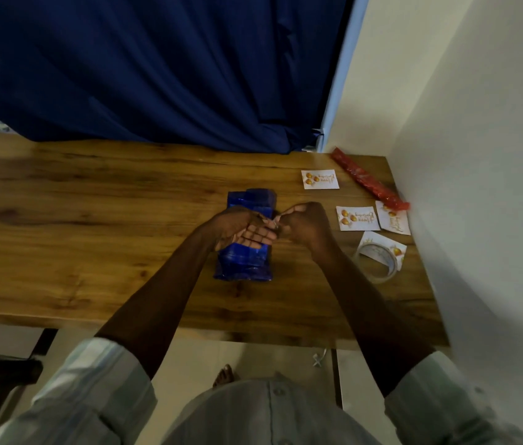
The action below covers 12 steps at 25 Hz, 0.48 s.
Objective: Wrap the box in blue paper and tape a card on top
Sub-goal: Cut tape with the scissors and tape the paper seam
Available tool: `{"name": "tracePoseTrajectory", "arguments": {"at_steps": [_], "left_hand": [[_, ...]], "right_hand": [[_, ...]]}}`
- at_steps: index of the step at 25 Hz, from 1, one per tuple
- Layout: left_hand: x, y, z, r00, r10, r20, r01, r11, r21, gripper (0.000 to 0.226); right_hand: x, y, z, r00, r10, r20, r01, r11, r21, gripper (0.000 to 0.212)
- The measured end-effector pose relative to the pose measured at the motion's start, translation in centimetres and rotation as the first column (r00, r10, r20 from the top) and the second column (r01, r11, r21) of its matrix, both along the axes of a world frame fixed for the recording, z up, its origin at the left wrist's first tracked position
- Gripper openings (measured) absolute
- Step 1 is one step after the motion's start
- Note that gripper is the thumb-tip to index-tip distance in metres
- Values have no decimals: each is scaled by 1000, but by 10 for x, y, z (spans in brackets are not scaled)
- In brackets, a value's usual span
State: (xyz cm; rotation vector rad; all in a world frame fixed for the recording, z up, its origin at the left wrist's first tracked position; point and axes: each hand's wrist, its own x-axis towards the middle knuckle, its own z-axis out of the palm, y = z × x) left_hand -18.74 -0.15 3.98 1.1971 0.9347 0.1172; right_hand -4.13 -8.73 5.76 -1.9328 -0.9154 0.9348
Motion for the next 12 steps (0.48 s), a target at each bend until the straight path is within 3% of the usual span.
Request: {"name": "tracePoseTrajectory", "arguments": {"at_steps": [2, 3, 4, 5, 6, 8, 10, 12], "left_hand": [[0, 7, 4, 997, 67, -29, -67, 998, -8, 26], [0, 10, 6, 991, 124, -60, -122, 992, 38, 25], [-1, 14, 6, 977, 189, -94, -177, 976, 124, 25], [-3, 19, 3, 961, 250, -116, -220, 949, 228, 26], [-9, 21, 2, 947, 297, -122, -240, 907, 346, 29], [-20, 28, -2, 940, 327, -95, -218, 794, 568, 37], [-30, 31, -7, 960, 270, -81, -136, 695, 706, 38], [-36, 31, -5, 964, 244, -107, -82, 654, 752, 35]], "right_hand": [[-20, 6, -3, 945, -109, 307, 75, 990, 120, 11], [-29, 8, 1, 910, -170, 378, 103, 976, 192, 14], [-36, 10, 7, 911, -206, 356, 120, 961, 249, 14], [-40, 13, 16, 955, -198, 220, 129, 947, 293, 13], [-46, 16, 27, 992, -126, 14, 116, 948, 297, 9], [-59, 19, 47, 953, 68, -294, 8, 968, 252, 16], [-75, 27, 52, 941, 140, -309, -83, 978, 189, 19], [-95, 37, 46, 964, 99, -247, -59, 984, 165, 9]]}}
